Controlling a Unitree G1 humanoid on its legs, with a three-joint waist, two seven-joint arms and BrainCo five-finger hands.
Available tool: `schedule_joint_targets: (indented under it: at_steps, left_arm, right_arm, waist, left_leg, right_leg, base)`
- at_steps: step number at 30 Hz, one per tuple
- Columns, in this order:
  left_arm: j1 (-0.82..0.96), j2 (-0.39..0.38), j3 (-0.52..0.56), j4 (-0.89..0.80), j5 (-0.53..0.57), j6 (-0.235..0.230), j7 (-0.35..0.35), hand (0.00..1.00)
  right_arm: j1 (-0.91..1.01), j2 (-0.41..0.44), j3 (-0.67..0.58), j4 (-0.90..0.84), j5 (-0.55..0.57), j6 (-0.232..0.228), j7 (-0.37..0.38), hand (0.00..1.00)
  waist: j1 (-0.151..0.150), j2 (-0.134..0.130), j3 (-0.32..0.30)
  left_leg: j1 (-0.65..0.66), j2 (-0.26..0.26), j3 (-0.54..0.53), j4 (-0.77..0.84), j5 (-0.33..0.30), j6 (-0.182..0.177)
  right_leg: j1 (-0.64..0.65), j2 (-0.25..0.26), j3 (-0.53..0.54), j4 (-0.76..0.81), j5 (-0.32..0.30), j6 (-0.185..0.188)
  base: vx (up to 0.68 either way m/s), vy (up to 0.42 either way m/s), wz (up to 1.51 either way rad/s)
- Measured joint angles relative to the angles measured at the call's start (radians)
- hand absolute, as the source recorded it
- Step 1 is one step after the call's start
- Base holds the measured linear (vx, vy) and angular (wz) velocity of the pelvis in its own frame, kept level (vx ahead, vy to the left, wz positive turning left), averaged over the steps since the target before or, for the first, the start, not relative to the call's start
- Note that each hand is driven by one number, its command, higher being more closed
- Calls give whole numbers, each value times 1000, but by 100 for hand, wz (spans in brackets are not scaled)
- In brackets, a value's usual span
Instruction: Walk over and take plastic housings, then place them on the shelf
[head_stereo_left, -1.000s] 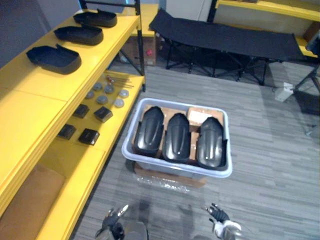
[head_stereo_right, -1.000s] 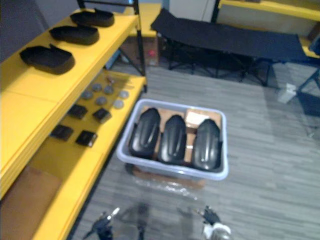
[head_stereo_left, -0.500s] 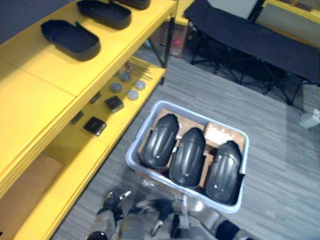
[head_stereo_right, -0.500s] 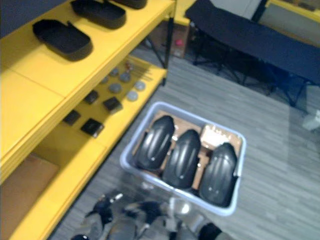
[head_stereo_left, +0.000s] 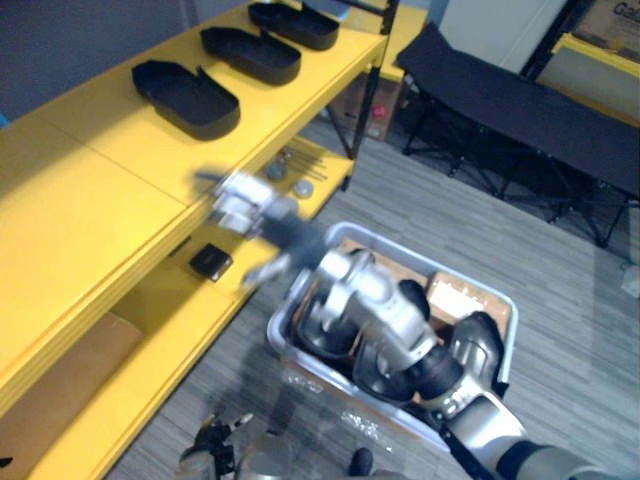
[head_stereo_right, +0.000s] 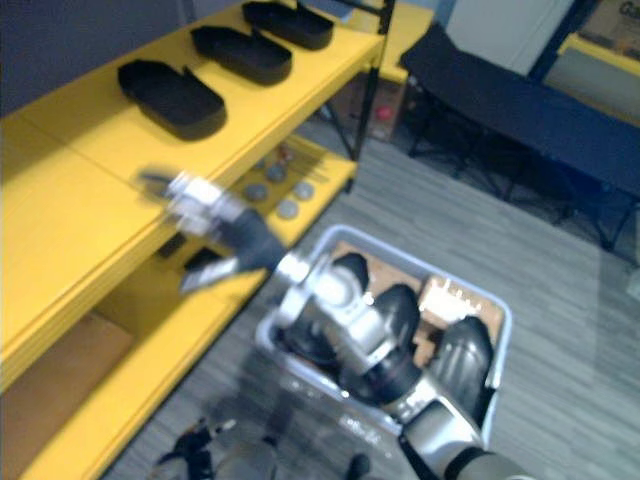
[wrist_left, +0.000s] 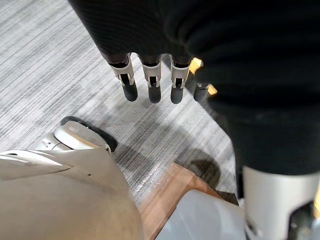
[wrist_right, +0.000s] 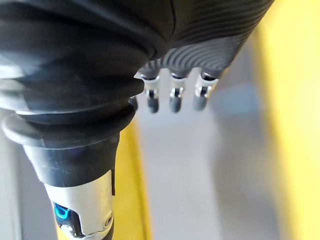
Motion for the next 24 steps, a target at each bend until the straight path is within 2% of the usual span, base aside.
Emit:
schedule_joint_targets:
  at_steps: [2,4,6,7,9,15,18,24]
  left_arm:
    - [22,-3,0,-3,-5,-21,0,0]
    - [37,-3,0,-5,-7,-28,0,0]
    - [51,-2,0,-10,-11,-32,0,0]
    - [51,-2,0,-10,-11,-32,0,0]
    - [81,-2,0,-24,-44,-35,0,0]
    - [101,-1,0,-41,-43,-58,5,0]
    - [102,1,1,-43,-41,-60,8,0]
    - [100,3,0,-80,-43,-62,11,0]
  right_arm:
    - [69,-84,-126,-46,-18,-21,-86,0]
    - [154,-140,-226,-64,-28,-38,-144,0]
    - [257,-190,-343,-66,-51,-51,-214,0]
    - [257,-190,-343,-66,-51,-51,-214,0]
    - [411,-225,-488,-66,-75,-66,-294,0]
    - [582,-222,-618,-58,-131,-62,-481,0]
    - [645,-180,-679,-36,-150,-53,-522,0]
    - [699,-95,-720,113,-145,-36,-501,0]
  waist:
    - [-22,7,-14]
    - [-30,7,-24]
    - [-58,10,-30]
    - [-58,10,-30]
    - [-96,13,-32]
    - [-147,16,-35]
    - [-156,11,-32]
    - [-159,-4,-27]
  left_leg:
    - [6,6,27,-10,1,1]
    - [16,11,51,-28,2,4]
    - [17,19,63,-37,2,5]
    - [17,19,63,-37,2,5]
    - [29,32,104,-54,2,5]
    - [13,44,177,-49,-1,7]
    - [9,49,200,-45,-2,8]
    - [-37,54,204,-1,-22,11]
  right_leg:
    - [-10,3,24,0,4,7]
    - [-22,8,51,1,6,10]
    - [-38,16,73,4,13,14]
    - [-38,16,73,4,13,14]
    - [-53,25,106,1,27,16]
    - [-98,37,183,-28,75,18]
    - [-110,38,206,-36,85,17]
    - [-127,36,208,-51,96,12]
  base:
    - [-34,-7,-34]
    - [-46,-17,-36]
    - [-57,-29,-28]
    - [-58,-32,-33]
    - [-52,-29,-44]
    - [-62,-14,-42]
    - [-49,-5,-23]
    - [-23,10,-4]
